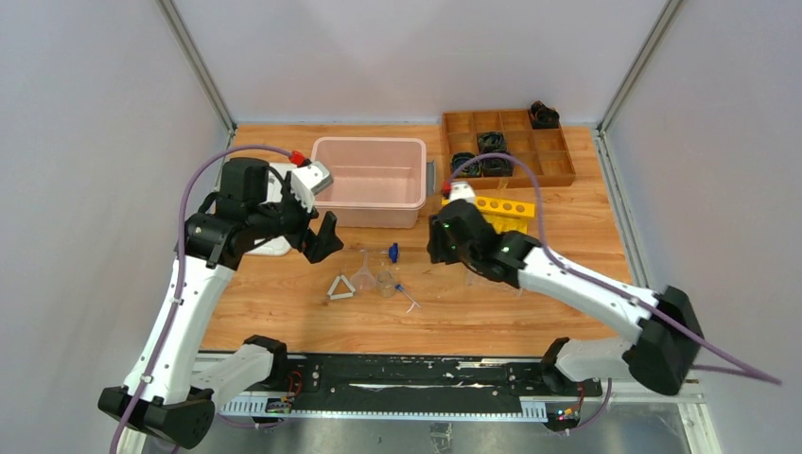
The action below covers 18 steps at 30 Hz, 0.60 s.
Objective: Organize the chemistry lab equipment
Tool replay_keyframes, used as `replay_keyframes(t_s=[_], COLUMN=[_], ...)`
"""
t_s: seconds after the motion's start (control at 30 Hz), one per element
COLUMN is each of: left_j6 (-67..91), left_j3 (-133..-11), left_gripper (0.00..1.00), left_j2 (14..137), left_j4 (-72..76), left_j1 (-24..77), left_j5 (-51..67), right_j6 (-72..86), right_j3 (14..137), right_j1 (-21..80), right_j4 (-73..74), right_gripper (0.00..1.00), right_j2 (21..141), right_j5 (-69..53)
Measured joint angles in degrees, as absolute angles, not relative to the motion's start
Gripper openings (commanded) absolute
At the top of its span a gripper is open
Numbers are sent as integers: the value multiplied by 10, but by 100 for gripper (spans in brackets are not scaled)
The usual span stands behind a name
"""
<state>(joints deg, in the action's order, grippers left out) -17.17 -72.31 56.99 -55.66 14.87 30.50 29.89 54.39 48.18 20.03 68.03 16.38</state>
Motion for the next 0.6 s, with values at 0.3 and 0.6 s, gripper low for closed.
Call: replay_keyframes(t_s=[0.3, 0.6], left_j6=[-171, -169], left_j3=[-723, -724], left_gripper=[100, 100], left_j2=[560, 559], left_j4=[-559, -561], left_j1=[149, 149], left_j5=[304, 308], right_j6=[308, 310], right_j3=[572, 577], right_j1=[543, 558], right_j4=[175, 149], right_gripper=[49, 50], right_j2=[888, 954], right_j5=[78, 45])
